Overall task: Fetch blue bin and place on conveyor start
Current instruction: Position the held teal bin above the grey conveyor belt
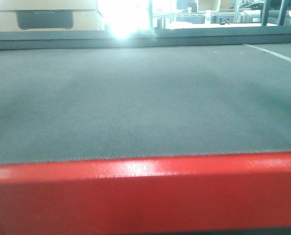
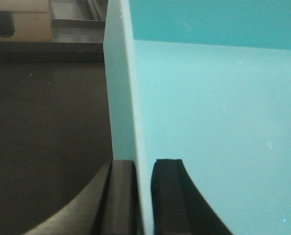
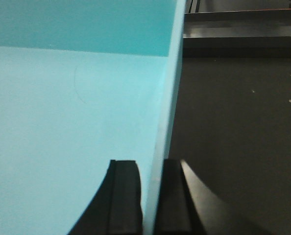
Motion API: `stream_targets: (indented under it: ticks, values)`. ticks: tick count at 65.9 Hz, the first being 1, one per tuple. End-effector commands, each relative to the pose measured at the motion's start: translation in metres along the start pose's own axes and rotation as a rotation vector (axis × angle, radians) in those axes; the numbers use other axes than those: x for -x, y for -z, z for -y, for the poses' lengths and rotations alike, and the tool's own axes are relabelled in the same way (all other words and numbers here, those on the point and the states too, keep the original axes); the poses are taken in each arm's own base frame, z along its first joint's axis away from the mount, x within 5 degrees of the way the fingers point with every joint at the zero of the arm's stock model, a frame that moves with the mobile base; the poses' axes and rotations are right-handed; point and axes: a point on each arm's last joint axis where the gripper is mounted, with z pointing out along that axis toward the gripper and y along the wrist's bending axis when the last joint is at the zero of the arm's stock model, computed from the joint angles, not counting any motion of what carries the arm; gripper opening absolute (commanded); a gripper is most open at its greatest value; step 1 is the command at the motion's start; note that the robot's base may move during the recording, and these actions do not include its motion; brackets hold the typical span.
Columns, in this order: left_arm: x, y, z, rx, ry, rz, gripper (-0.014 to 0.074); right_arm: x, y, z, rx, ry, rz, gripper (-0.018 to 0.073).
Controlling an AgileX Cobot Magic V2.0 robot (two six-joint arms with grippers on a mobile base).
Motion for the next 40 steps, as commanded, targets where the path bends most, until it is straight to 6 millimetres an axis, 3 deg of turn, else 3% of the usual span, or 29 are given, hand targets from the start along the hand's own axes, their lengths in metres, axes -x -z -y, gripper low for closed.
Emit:
stream_targets:
  ticks: [1, 40]
  values:
    - [0.0077, 0.0063, 0.0019, -0.017, 0.011, 0.056, -0.0111, 0.0122, 0.0107, 0.0005, -0.007, 0.028, 0.097, -0.0153]
    - [0.0077, 0.0063, 0.0019, -0.017, 0.011, 0.056, -0.0111, 0.0122, 0.0107, 0.0005, -0.007, 0.028, 0.097, -0.0153]
